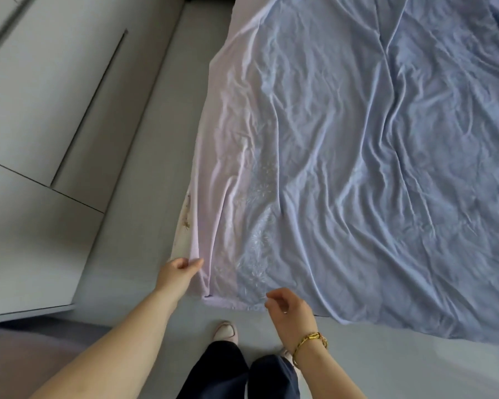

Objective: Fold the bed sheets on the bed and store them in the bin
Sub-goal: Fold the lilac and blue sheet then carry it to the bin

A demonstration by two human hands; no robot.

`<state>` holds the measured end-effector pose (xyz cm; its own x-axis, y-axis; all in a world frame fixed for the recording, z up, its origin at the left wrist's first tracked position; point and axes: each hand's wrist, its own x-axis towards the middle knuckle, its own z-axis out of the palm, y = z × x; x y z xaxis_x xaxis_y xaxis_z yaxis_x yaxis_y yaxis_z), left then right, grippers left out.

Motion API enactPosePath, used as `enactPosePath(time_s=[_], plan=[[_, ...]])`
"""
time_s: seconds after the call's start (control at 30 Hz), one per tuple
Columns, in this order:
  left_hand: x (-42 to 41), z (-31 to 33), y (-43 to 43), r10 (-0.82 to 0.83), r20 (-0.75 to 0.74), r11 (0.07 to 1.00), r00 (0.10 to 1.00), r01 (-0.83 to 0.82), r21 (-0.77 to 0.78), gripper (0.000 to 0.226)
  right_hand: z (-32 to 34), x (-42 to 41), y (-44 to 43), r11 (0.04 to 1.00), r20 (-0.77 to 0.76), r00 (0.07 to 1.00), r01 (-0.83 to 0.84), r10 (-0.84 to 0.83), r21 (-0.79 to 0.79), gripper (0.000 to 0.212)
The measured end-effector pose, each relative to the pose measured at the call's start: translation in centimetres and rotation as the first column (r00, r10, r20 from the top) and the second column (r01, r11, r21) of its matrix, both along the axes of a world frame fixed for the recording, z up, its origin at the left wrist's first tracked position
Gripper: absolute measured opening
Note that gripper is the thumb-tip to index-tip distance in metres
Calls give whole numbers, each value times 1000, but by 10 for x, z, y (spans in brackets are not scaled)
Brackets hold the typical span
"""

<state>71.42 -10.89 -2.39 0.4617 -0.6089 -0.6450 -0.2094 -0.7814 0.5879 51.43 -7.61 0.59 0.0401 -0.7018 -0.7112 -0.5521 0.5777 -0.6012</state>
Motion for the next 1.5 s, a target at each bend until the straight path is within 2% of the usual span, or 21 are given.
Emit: enactPosePath(time_s=[0.07, 0.17, 0.27, 0.37, 0.47, 0.53, 0.6, 0.67, 0.73, 0.83, 0.9, 0.97, 1.03, 1.1, 1.13, 1.23, 1.37, 1.5], plan=[[-8, 13, 4, -105, 1, 994, 994, 105, -16, 45, 2, 14, -6, 999, 25, 999, -20, 20, -27, 27], [-13, 31, 9, -224, -12, 973, 975, 223, -68, 43, 8, 52, -9, 993, 70, 991, -109, 113, -49, 14], [-15, 46, 10, -207, -59, 971, 977, 198, -138, 42, 8, 90, -4, 991, 96, 986, -137, 136, -1, 44], [-10, 56, 9, -187, -117, 966, 975, 161, -205, 43, 6, 103, -4, 1000, 62, 998, 8, -8, -2, 19], [-1, 63, 7, -148, -173, 966, 974, 105, -238, 31, 1, 95, -1, 995, -64, 998, -32, 26, -94, 30], [-2, 68, 8, -108, -262, 965, 959, 38, -259, 19, 5, 89, 4, 987, -146, 988, -67, 46, -144, 35], [-7, 73, 8, -96, -335, 965, 937, 6, -261, 19, 9, 83, 8, 987, -134, 991, -18, -4, -158, 35], [-11, 77, 9, -151, -385, 962, 911, 46, -269, 22, 13, 77, 11, 986, -74, 994, 67, -79, -156, 29], [-18, 83, 12, -316, -356, 938, 879, 234, -255, 15, 21, 65, 13, 985, -21, 993, 110, -114, -136, 20], [-32, 90, 16, -546, -293, 837, 785, 502, -217, 14, 32, 48, 14, 979, 77, 986, 157, -148, -128, 19], [-44, 100, 13, -621, -176, 779, 764, 577, -244, 24, 40, 41, 21, 948, 57, 973, 230, -223, -221, 11], [-54, 113, 8, -661, -40, 728, 750, 627, -279, 41, 46, 41, 36, 837, -2, 915, 367, -402, -404, 29], [-63, 125, 3, -681, 18, 690, 732, 650, -317, 51, 56, 48, 50, 754, 7, 854, 463, -520, -466, 27], [-73, 135, 0, -690, 28, 676, 724, 657, -332, 54, 64, 59, 55, 795, 52, 868, 475, -494, -378, 34], [-76, 138, -1, -683, 20, 686, 730, 651, -325, 54, 65, 65, 53, 809, 86, 865, 494, -494, -319, 33], [-85, 147, -4, -652, 2, 722, 758, 622, -304, 47, 70, 71, 35, 760, 147, 801, 597, -580, -256, 39], [-93, 156, -5, -604, -65, 774, 794, 566, -284, 34, 70, 65, 22, 692, 99, 743, 657, -662, -299, 20], [-96, 155, -4, -542, -93, 819, 835, 501, -281, 39, 65, 49, 25, 711, 98, 743, 664, -663, -231, 28]])
